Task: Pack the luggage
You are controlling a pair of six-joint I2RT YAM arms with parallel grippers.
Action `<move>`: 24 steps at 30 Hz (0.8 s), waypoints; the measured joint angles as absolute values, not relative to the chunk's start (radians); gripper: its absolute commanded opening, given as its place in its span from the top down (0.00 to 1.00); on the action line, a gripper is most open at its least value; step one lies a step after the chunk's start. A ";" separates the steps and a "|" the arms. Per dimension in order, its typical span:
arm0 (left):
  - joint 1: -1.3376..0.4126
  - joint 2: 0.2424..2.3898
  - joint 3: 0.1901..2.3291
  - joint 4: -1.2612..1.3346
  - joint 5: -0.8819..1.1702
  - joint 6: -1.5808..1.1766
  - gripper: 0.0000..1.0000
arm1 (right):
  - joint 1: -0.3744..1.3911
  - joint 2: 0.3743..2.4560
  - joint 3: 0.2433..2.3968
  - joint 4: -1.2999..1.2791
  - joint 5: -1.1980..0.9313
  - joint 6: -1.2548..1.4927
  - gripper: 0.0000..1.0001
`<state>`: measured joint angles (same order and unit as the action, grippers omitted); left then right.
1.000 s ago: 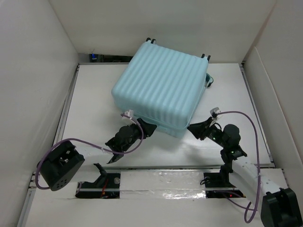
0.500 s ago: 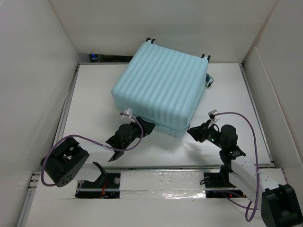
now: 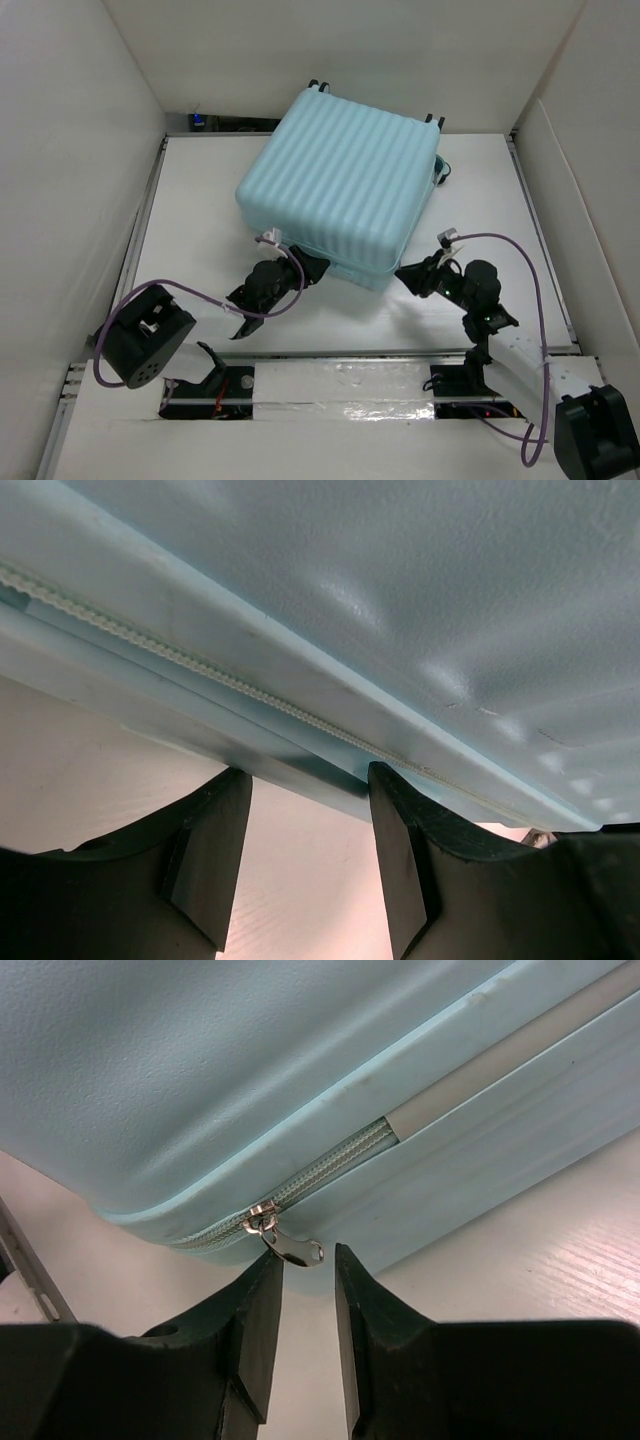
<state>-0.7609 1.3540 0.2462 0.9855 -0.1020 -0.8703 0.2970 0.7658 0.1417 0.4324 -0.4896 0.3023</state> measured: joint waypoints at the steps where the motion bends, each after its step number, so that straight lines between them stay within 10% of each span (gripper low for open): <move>1: -0.761 1.357 0.247 0.988 -0.102 -0.870 0.55 | 0.302 0.765 0.142 0.431 -0.485 0.298 0.70; 11: -0.756 1.383 0.249 1.017 -0.091 -0.896 0.59 | 0.333 0.811 0.170 0.439 -0.464 0.271 0.99; 24: -0.769 1.467 0.289 1.078 -0.160 -0.908 0.66 | 0.649 0.714 0.176 0.322 -0.045 0.283 1.00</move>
<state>-0.7689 1.4666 0.2893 1.0779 -0.1604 -0.9081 0.6491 0.7143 0.1764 0.3218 -0.0452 0.2829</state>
